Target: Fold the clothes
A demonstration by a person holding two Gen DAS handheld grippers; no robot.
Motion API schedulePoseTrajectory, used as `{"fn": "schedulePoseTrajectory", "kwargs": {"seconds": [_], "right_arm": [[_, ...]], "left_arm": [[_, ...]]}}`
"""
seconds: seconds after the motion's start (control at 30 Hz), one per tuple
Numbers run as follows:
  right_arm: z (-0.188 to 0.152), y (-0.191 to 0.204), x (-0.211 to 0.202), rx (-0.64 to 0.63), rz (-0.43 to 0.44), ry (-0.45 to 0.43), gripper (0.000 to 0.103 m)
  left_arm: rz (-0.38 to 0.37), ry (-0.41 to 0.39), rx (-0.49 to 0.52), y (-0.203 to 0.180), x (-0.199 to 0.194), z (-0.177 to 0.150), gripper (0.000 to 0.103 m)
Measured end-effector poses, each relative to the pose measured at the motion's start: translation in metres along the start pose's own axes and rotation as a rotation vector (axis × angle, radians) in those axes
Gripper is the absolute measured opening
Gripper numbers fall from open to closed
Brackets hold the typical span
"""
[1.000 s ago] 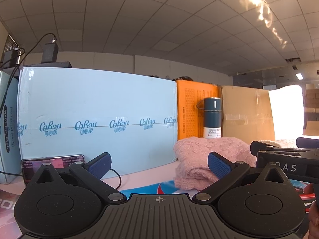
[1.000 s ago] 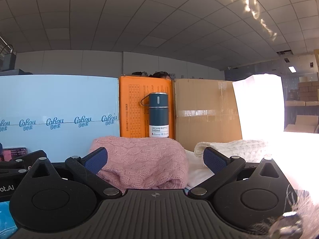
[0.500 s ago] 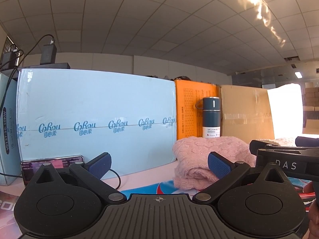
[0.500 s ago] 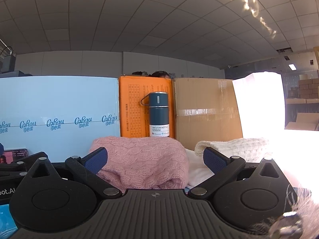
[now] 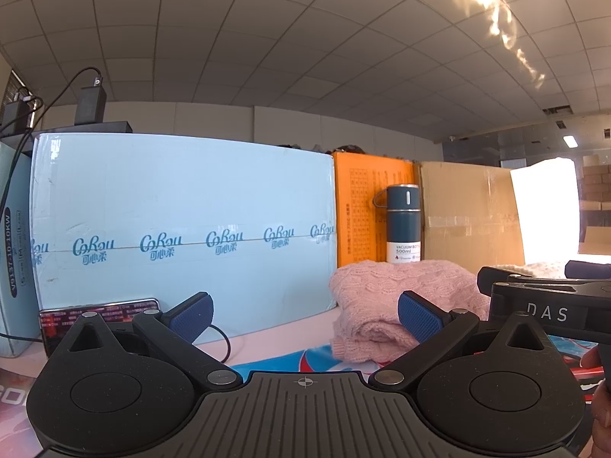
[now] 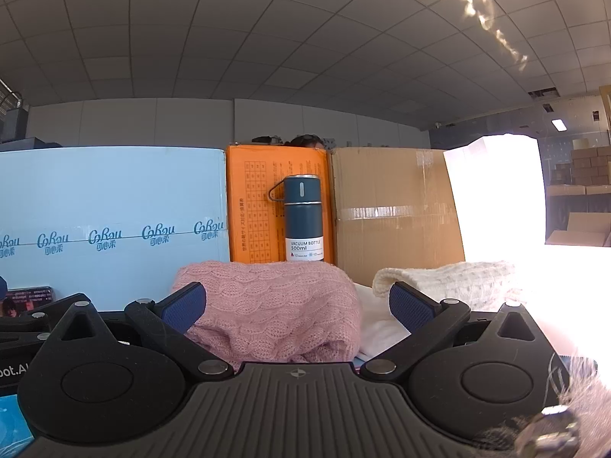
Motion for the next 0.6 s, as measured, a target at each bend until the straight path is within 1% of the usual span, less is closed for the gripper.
{"fn": "schedulePoseTrajectory", "kwargs": {"seconds": [0.6], "right_arm": [[0.0008,-0.0019,0.0002,0.006,0.003,0.004,0.103]], "left_arm": [[0.000,0.002,0.003,-0.0012,-0.0001,-0.0003,0.103]]}}
Point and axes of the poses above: each gripper's, at about its wrist camera, not at the fingertips, and x roughly the way its jaws point, y to its left, z to its top, the point moved 2 cm from there along x, roughly the way its jaws point, and after that the axes turned 2 degrees about -y, right-handed, at the moved point
